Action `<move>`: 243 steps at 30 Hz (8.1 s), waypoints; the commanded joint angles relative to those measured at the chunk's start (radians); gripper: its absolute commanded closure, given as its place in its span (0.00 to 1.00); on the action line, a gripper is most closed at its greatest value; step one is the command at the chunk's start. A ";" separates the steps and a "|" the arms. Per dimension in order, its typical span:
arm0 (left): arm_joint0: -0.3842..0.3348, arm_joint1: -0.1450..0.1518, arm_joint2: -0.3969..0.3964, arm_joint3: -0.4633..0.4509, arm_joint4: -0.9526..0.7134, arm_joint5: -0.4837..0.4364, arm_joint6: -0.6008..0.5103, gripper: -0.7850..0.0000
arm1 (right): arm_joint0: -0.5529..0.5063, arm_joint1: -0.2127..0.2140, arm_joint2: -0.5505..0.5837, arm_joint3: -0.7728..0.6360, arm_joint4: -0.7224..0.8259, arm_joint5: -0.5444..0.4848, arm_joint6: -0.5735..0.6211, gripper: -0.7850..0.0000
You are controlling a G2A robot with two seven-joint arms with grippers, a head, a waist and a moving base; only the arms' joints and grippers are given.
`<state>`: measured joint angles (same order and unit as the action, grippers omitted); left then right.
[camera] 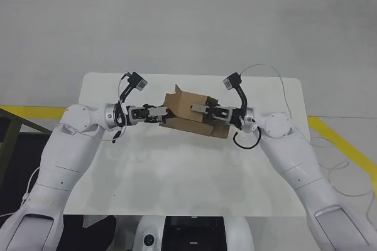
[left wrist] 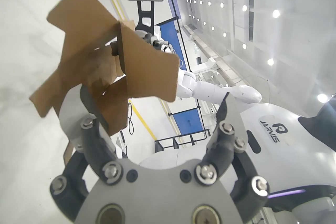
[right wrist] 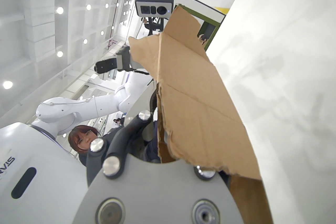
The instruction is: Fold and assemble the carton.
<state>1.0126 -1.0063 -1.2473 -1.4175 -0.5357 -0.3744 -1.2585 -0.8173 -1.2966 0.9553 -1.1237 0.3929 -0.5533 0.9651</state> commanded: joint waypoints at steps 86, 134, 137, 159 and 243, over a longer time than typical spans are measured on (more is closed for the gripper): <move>0.061 0.020 -0.162 0.021 -0.123 -0.200 0.013 0.00 | -0.007 -0.013 0.049 0.028 -0.013 0.102 0.100 1.00; 0.056 0.010 -0.101 0.016 0.734 -0.638 0.688 0.00 | -0.022 0.011 0.075 -0.001 -0.077 0.104 0.178 1.00; 0.059 0.025 -0.088 -0.003 0.835 -0.638 0.779 0.00 | -0.022 0.011 0.075 -0.001 -0.077 0.104 0.178 1.00; 0.054 0.061 -0.033 0.020 1.104 -0.638 1.010 0.00 | -0.022 0.011 0.075 -0.001 -0.077 0.104 0.178 1.00; -0.157 0.145 0.577 0.172 2.310 -0.638 2.044 0.00 | -0.016 0.069 0.102 -0.059 0.071 0.066 0.317 1.00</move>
<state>0.8673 -0.8612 -0.6879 -1.2467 1.7707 -1.0123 0.7723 -0.8355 -1.2260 1.0615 -1.1848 0.4613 -0.4867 1.2821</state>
